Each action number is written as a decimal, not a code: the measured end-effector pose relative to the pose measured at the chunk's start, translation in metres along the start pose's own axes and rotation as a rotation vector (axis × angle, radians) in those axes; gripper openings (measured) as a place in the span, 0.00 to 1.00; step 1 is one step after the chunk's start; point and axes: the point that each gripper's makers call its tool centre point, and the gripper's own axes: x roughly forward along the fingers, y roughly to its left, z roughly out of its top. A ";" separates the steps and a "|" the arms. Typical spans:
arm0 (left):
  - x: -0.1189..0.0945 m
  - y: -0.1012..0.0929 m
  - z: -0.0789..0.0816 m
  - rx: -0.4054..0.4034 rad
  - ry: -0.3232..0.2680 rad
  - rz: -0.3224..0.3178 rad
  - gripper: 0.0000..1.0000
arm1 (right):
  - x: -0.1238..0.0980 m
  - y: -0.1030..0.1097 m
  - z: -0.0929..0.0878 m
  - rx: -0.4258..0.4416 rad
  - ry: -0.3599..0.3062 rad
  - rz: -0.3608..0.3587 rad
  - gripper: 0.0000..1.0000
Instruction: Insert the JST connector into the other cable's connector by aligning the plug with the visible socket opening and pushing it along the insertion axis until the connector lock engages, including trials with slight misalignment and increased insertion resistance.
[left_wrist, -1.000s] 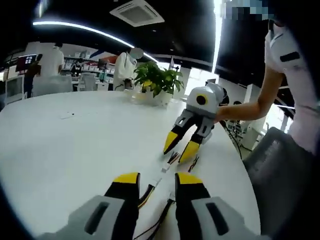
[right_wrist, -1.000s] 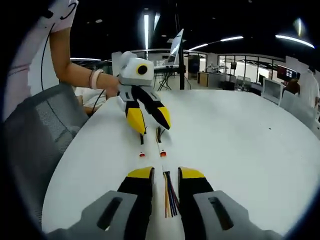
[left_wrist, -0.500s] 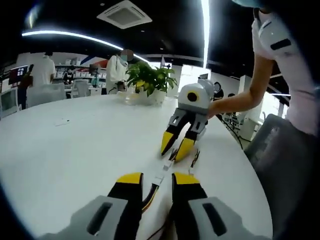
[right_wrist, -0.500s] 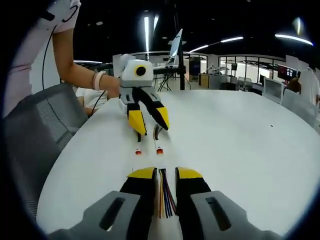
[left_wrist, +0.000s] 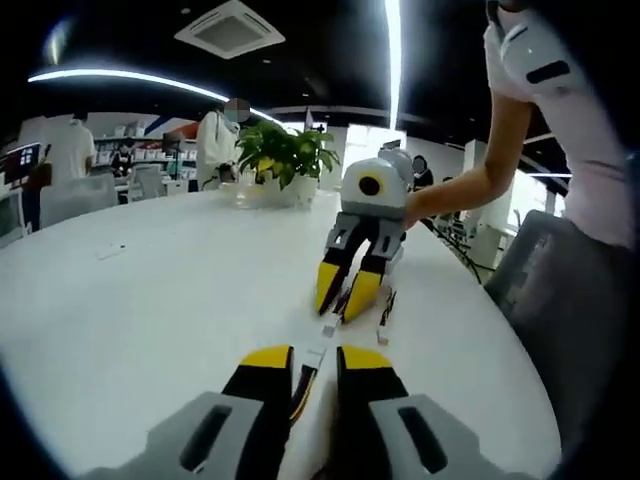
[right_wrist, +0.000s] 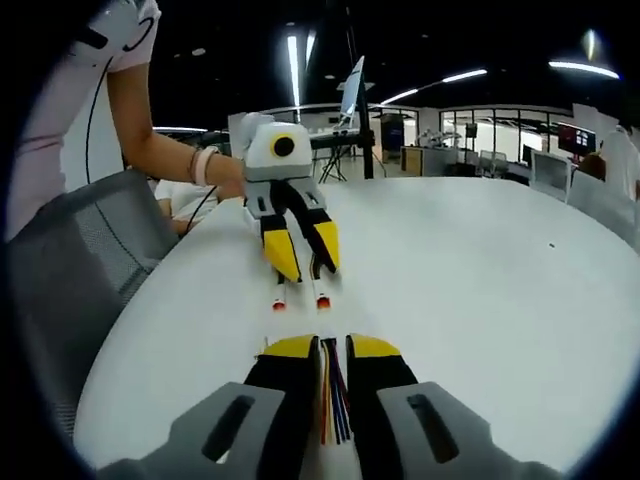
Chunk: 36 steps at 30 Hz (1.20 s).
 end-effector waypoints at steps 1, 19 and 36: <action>0.000 0.000 -0.001 0.003 0.002 -0.001 0.11 | 0.000 0.000 0.000 -0.001 0.002 0.003 0.09; 0.002 0.001 -0.006 0.019 0.021 -0.016 0.02 | 0.002 -0.001 -0.002 0.014 0.010 0.009 0.06; 0.002 -0.006 -0.010 0.066 0.056 -0.042 0.02 | 0.004 -0.003 -0.002 0.040 -0.007 0.002 0.05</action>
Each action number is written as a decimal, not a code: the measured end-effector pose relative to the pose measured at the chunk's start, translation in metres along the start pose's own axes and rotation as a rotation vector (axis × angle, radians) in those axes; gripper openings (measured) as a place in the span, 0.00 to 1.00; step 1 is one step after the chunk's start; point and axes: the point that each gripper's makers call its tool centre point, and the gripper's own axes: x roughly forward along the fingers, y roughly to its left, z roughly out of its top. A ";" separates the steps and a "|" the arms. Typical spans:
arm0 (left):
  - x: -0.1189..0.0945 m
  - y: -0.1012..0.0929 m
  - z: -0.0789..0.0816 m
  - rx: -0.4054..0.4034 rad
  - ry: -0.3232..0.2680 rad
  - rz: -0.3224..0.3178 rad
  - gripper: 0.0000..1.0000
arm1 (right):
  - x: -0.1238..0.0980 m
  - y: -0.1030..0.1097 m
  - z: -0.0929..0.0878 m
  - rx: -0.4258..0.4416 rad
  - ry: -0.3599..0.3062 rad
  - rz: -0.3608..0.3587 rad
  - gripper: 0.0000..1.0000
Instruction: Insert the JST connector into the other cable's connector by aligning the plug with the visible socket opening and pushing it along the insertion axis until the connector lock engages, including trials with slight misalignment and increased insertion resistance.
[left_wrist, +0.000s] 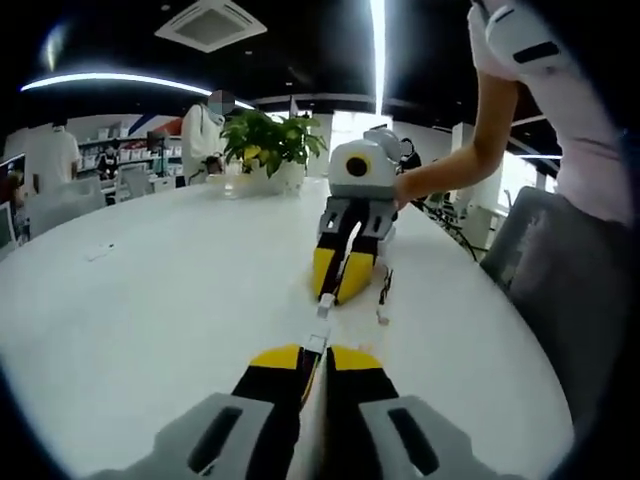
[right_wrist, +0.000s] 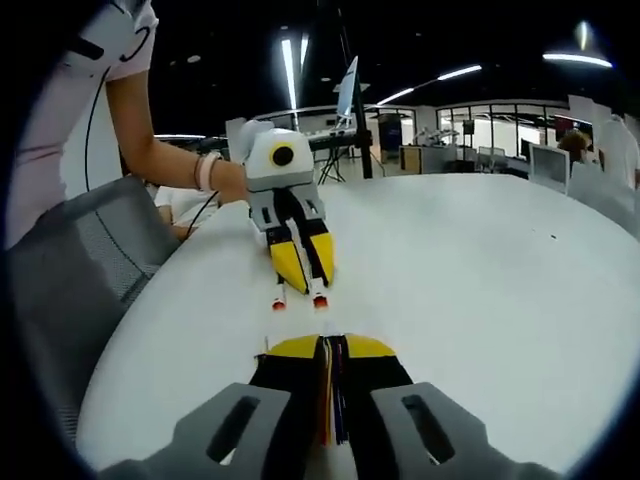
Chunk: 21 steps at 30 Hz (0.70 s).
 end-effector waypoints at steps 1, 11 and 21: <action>0.001 0.000 0.001 0.003 0.001 0.000 0.02 | 0.000 0.000 0.000 0.001 -0.001 -0.001 0.05; 0.004 0.000 0.003 -0.012 -0.017 -0.006 0.01 | 0.003 0.002 0.001 -0.003 -0.007 0.011 0.04; 0.006 0.002 0.004 -0.044 -0.038 -0.022 0.01 | 0.003 0.001 0.003 0.013 -0.025 0.029 0.04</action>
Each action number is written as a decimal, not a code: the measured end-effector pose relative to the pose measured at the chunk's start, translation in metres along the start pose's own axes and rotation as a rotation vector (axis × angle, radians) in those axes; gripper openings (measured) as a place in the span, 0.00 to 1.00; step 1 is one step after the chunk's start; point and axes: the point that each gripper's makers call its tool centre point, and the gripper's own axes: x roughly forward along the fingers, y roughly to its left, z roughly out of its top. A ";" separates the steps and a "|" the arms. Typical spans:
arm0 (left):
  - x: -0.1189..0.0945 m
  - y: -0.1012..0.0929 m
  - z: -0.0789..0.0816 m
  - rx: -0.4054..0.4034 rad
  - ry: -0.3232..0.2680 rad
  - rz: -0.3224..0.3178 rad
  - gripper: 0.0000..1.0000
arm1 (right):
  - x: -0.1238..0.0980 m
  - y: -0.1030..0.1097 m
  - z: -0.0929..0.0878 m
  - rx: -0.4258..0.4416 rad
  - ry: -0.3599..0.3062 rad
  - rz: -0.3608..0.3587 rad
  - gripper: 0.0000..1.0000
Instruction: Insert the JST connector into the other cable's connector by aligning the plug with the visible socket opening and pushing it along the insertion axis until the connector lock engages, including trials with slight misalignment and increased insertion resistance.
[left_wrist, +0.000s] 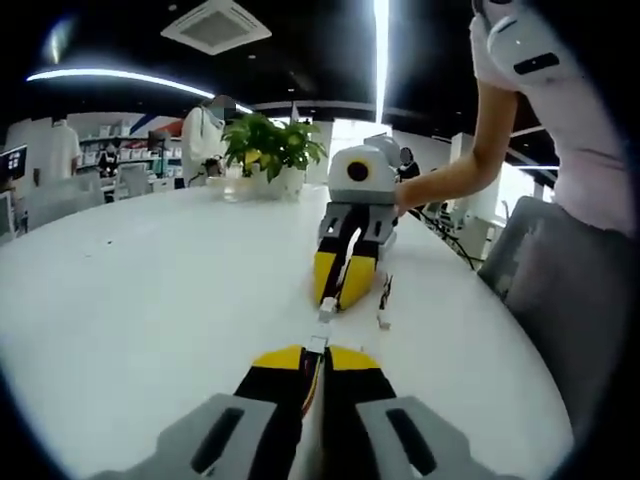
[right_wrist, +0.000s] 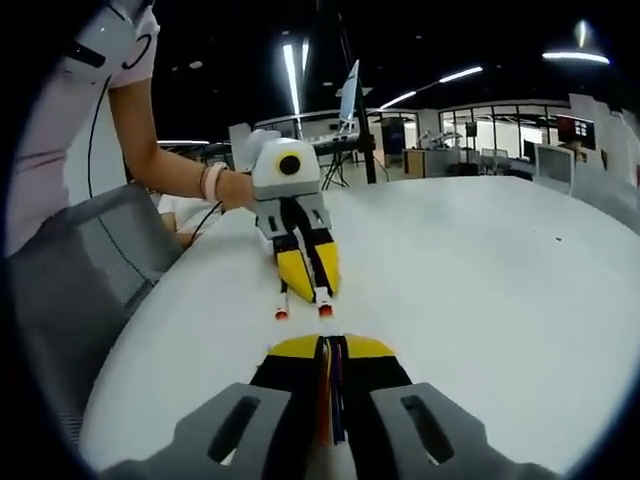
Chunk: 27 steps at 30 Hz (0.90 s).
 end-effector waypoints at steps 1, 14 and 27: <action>0.000 0.000 0.000 0.001 0.002 -0.003 0.01 | 0.000 0.000 0.000 -0.003 0.001 0.001 0.04; -0.007 0.005 0.004 -0.013 0.001 -0.017 0.01 | 0.001 0.008 0.008 -0.024 0.001 0.025 0.04; -0.003 0.009 0.007 0.022 0.006 -0.011 0.01 | 0.004 0.006 0.015 -0.026 -0.013 0.020 0.04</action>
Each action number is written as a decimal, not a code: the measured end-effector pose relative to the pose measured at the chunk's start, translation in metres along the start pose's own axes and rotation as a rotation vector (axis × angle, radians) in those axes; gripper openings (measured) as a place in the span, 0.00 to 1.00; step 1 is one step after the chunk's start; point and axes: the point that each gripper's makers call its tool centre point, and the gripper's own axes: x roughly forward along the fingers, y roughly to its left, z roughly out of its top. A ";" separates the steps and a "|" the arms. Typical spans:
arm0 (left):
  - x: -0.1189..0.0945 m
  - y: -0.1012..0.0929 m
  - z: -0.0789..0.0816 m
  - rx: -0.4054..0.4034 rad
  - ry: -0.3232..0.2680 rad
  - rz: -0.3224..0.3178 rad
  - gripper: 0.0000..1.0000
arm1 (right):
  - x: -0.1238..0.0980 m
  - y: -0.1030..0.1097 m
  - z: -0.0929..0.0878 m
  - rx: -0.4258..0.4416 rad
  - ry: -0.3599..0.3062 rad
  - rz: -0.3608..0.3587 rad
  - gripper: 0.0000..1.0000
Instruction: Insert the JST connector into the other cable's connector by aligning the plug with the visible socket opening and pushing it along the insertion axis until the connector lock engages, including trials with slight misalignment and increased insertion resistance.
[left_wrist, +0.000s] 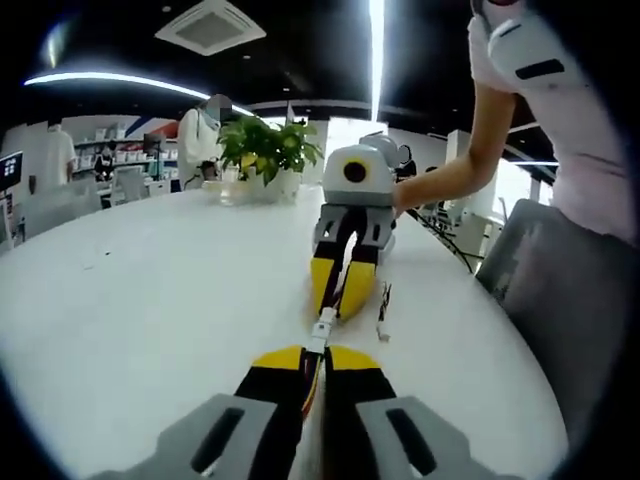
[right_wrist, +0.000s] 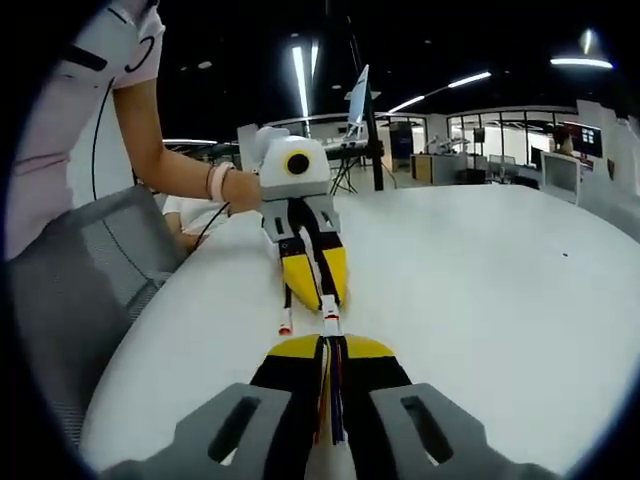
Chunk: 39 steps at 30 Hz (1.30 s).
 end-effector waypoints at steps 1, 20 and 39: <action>0.000 0.000 0.000 0.002 0.000 -0.003 0.01 | 0.000 0.000 0.001 0.002 0.000 -0.002 0.04; -0.001 -0.004 0.017 0.073 0.032 -0.016 0.01 | -0.003 0.004 0.016 -0.046 0.020 0.023 0.04; -0.005 -0.015 0.037 0.082 0.016 -0.042 0.00 | -0.016 0.013 0.038 -0.051 0.023 0.045 0.04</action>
